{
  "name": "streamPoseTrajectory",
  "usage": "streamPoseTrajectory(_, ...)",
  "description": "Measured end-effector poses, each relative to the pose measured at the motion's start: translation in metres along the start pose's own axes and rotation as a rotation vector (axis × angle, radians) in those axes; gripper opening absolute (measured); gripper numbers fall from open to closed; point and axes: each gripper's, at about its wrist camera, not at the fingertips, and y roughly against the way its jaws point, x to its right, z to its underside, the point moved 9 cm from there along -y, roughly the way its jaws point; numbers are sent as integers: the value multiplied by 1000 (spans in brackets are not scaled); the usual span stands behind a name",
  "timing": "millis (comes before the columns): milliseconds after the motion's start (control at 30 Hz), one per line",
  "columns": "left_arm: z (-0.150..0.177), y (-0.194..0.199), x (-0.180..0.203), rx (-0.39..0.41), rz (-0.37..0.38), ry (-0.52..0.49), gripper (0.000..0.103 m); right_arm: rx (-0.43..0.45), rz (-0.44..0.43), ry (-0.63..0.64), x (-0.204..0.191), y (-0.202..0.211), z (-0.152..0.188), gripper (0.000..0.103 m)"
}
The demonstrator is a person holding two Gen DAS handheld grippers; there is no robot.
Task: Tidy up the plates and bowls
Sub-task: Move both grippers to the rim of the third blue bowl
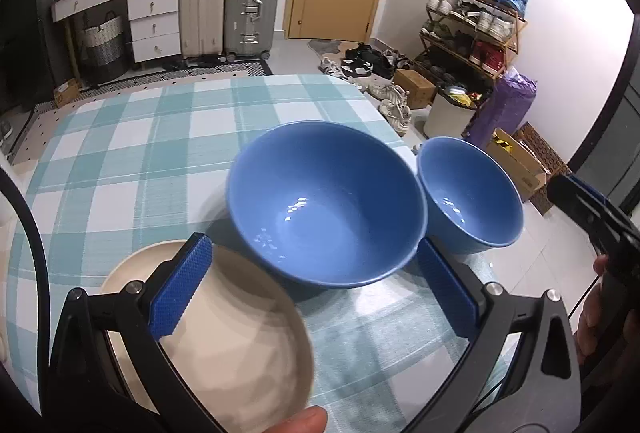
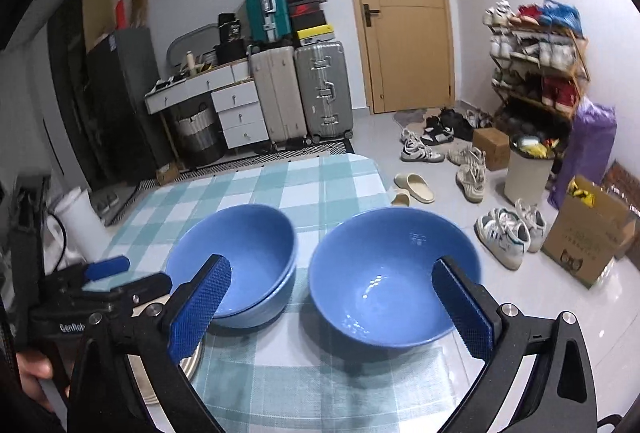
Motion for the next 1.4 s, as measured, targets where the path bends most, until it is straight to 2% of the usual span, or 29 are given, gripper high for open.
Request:
streamPoseTrajectory(333,-1,-8,54,-16,54,-33,102,-7,20,-76,43,6,-1,102)
streamPoseTrajectory(633,4,-25,99,-59,123,-58,101,-35,55,-150,80,-5,7,102)
streamPoseTrajectory(733,9,-29,115,-73,168,-58,92,-40,60,-179,91,-9,10,102)
streamPoseTrajectory(900,13,-33,140,-93,231,-69,71,-39,39,-206,101,-16,12,102)
streamPoseTrajectory(1067,12,-44,157,-123,267,-50,59,-24,33,-213,106,-19,13,102)
streamPoseTrajectory(1167,11,-55,160,-143,262,-16,55,-27,23,-215,108,-23,15,96)
streamPoseTrajectory(1233,11,-62,161,-154,261,-5,55,-34,24,-237,112,-28,18,87)
streamPoseTrajectory(1400,14,-85,163,-181,242,12,54,-62,12,-279,120,-40,27,73)
